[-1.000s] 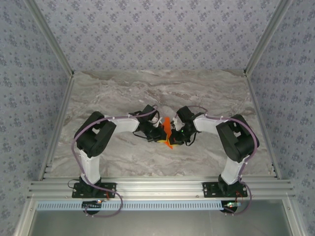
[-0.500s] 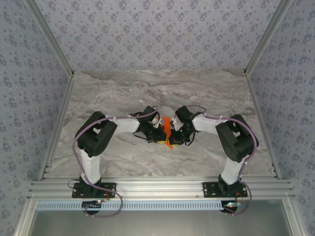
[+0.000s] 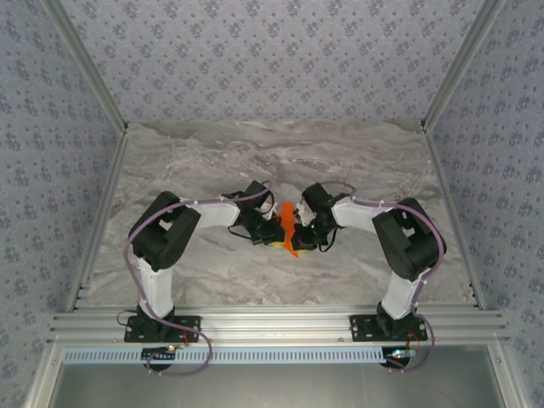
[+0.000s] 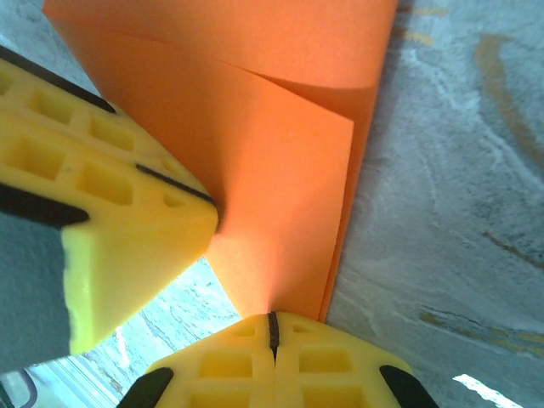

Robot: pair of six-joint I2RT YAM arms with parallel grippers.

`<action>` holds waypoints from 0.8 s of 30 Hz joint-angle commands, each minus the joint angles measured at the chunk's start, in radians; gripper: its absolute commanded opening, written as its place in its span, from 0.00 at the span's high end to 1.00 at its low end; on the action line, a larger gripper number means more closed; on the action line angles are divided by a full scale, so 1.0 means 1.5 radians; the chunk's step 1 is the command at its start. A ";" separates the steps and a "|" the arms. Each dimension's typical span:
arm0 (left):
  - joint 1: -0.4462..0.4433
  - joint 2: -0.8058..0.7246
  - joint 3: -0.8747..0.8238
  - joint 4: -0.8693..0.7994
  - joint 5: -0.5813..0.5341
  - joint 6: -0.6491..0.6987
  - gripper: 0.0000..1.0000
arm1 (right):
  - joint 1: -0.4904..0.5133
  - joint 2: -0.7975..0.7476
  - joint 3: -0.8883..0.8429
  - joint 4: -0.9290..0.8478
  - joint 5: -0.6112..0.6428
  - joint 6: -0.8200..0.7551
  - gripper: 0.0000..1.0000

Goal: Fold a paper plane with a square sheet of paper (fold left side to right side)
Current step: Third fold the triangle at the center of the table.

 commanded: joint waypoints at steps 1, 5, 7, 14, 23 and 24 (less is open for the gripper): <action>0.051 0.003 -0.012 -0.081 -0.150 0.029 0.99 | -0.001 0.051 -0.036 -0.078 0.161 0.005 1.00; 0.075 -0.007 -0.006 -0.102 -0.165 0.049 0.98 | -0.002 0.051 -0.038 -0.079 0.161 0.004 1.00; 0.090 -0.011 -0.006 -0.107 -0.169 0.056 0.98 | -0.001 0.049 -0.038 -0.079 0.159 0.004 1.00; 0.143 -0.013 -0.003 -0.115 -0.161 0.081 0.98 | -0.002 0.042 -0.039 -0.078 0.155 0.001 1.00; 0.185 -0.056 0.011 -0.117 -0.131 0.097 0.92 | 0.001 0.024 -0.036 -0.037 0.114 0.005 0.99; 0.189 -0.072 0.011 -0.117 -0.129 0.098 0.91 | 0.002 0.018 -0.033 -0.033 0.112 0.007 0.99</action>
